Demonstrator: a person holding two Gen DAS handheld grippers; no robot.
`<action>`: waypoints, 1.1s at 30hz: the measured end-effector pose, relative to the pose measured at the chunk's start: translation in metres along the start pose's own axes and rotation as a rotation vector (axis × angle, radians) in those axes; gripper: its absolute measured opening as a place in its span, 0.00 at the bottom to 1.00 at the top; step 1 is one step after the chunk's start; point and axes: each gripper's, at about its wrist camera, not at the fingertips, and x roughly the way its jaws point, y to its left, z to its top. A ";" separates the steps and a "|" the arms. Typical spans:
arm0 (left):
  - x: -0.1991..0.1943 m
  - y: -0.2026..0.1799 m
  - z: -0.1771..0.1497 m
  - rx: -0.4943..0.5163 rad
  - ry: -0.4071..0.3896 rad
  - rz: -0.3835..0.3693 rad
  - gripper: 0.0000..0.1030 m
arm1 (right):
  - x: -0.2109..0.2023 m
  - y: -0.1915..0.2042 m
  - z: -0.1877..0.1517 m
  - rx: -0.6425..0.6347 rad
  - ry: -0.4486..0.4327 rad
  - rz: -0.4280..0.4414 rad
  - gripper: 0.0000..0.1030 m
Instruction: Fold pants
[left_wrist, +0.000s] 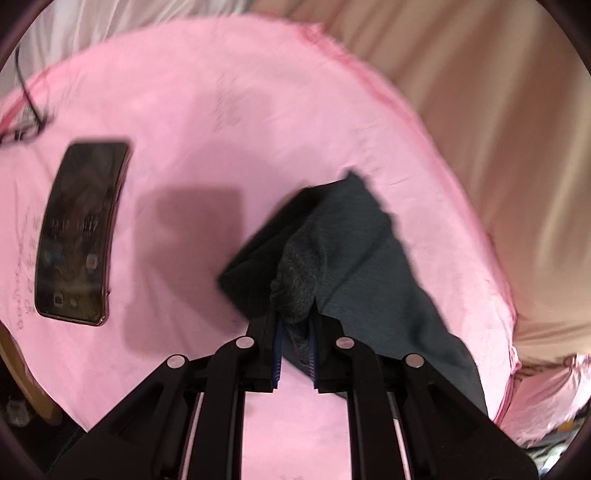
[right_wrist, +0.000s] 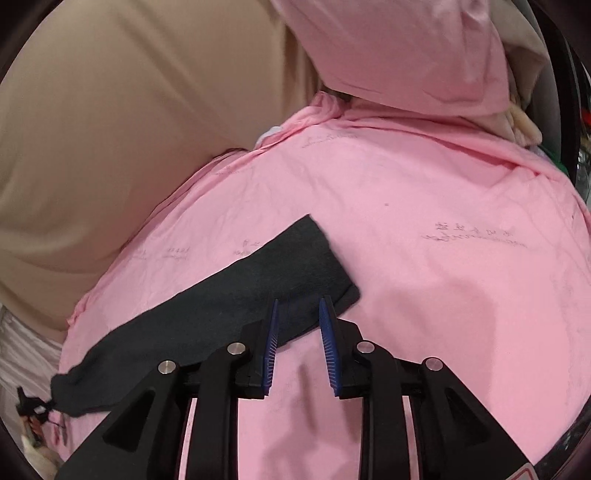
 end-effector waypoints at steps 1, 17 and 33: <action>-0.007 -0.010 -0.001 0.030 -0.028 0.005 0.11 | 0.003 0.023 -0.006 -0.042 0.008 0.032 0.25; -0.034 0.030 -0.031 0.016 -0.077 0.040 0.14 | 0.160 0.425 -0.066 -0.663 0.368 0.522 0.45; 0.098 -0.044 0.011 0.236 -0.004 0.079 0.21 | 0.244 0.536 -0.101 -0.931 0.455 0.474 0.04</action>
